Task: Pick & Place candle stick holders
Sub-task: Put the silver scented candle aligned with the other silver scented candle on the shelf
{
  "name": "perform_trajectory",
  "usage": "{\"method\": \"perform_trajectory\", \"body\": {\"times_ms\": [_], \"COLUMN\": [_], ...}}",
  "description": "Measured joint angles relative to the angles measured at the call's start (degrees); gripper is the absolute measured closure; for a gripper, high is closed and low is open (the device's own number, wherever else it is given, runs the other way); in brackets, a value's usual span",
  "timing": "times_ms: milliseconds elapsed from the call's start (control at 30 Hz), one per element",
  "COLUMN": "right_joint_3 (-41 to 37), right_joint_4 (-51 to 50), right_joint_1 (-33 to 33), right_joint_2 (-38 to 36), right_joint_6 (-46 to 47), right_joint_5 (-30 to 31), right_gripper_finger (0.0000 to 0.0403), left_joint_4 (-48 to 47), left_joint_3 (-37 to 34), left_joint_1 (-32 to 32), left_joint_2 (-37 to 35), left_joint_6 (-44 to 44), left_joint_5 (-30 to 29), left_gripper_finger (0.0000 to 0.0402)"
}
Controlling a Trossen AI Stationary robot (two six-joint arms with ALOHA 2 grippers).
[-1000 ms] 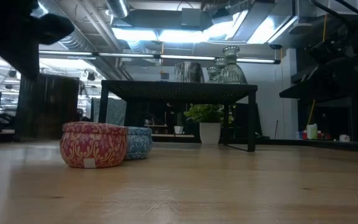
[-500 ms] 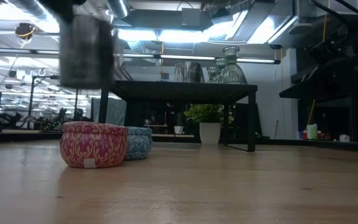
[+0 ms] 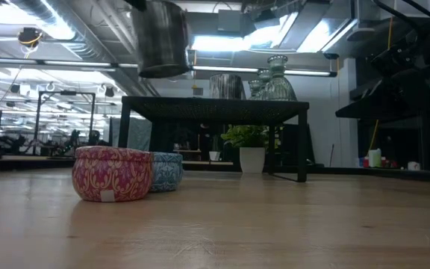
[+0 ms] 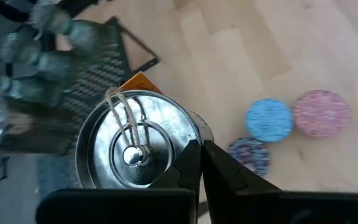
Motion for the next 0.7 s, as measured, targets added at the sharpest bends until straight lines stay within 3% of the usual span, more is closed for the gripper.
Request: {"method": "perform_trajectory", "body": {"times_ms": [233,700], "right_joint_3": [0.0,0.0], "right_joint_4": [0.01,0.01], "right_joint_1": [0.01,0.01], "right_joint_2": [0.0,0.0], "right_joint_6": [-0.01,0.0], "right_joint_5": [0.0,0.0], "right_gripper_finger": [0.0274,0.0274], "left_joint_4": [0.28,6.59], "left_joint_3": [0.5,2.24], "left_joint_1": [7.02,19.35], "left_joint_2": [-0.04,4.95], "left_joint_6": [5.28,13.89], "left_joint_5": [0.41,11.06], "left_gripper_finger": [0.0399,0.0399]}}
